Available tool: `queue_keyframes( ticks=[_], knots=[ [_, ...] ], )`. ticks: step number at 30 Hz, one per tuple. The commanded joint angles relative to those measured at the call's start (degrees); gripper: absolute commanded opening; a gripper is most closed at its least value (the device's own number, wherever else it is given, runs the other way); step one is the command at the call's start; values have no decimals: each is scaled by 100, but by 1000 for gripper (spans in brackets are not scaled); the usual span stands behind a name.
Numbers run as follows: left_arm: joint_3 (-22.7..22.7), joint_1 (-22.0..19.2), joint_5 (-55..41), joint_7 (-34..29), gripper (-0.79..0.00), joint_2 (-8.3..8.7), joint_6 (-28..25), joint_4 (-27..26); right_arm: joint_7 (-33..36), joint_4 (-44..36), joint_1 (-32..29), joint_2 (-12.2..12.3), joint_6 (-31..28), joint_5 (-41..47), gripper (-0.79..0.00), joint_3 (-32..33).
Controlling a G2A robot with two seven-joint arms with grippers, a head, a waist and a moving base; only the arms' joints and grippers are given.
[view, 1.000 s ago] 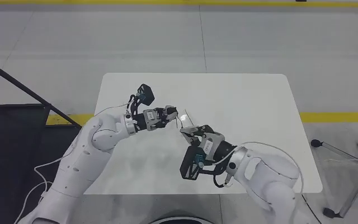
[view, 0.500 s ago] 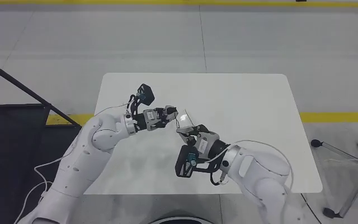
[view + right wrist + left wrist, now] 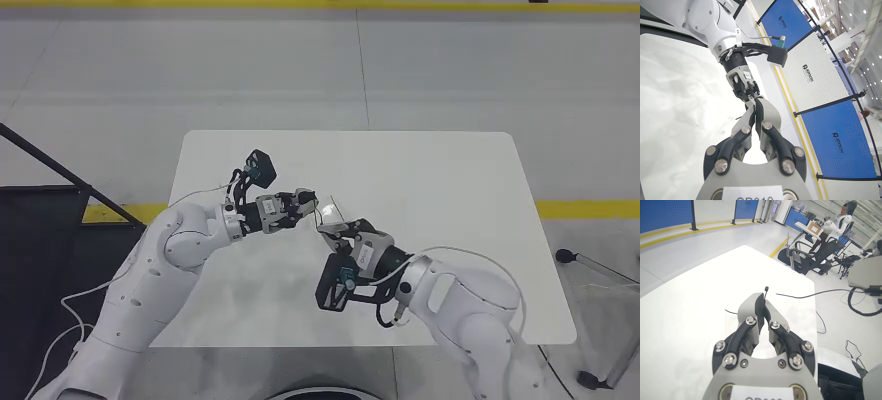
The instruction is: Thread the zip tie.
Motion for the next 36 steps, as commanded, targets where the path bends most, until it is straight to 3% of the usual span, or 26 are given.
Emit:
queue_keyframes(
  ticks=[1,36],
  knots=[
    [0,0,0,0,-785,0,0,0,-5,26,17,3,20,28,-785,-6],
    [0,0,0,0,-785,0,0,0,140,88,178,84,154,252,-785,-81]
  ],
)
